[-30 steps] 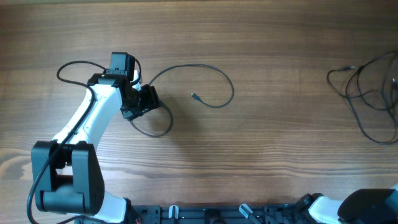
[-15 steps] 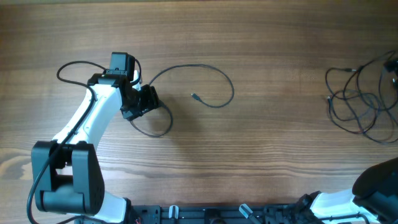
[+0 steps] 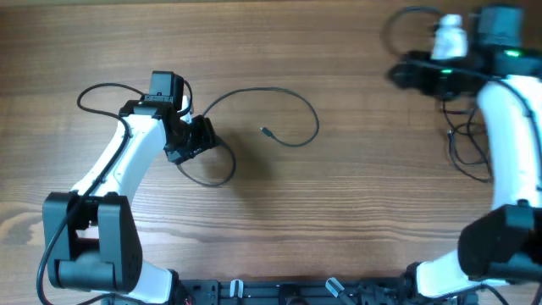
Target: Untangle cables
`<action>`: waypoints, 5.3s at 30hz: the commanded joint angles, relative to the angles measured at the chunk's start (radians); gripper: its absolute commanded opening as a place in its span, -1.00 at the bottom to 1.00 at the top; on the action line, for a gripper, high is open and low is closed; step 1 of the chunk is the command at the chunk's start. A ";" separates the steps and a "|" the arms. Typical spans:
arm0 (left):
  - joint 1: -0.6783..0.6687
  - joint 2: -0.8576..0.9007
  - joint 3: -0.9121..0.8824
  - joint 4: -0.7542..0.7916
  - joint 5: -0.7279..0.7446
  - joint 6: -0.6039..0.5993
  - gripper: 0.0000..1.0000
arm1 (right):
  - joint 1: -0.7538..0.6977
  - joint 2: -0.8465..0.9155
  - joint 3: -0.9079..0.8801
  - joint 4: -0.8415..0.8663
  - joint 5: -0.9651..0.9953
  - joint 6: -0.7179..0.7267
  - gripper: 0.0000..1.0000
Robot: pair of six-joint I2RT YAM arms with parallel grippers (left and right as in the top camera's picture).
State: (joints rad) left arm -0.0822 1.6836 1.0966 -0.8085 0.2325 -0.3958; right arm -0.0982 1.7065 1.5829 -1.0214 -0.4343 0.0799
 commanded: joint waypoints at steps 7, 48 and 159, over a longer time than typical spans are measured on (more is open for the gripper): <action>0.003 -0.017 -0.001 -0.057 -0.177 -0.091 0.25 | 0.351 0.206 0.012 0.020 0.116 0.014 0.51; 0.308 -0.017 -0.001 -0.117 -0.200 -0.163 0.58 | 0.505 0.533 0.012 0.541 0.271 -0.208 0.25; 0.307 -0.017 -0.001 -0.147 -0.200 -0.159 0.60 | -0.279 -0.386 0.016 0.285 -0.060 0.150 -0.85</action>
State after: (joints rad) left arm 0.2222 1.6829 1.0966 -0.9543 0.0490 -0.5411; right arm -0.3759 1.4002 1.5955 -0.7700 -0.4225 0.2684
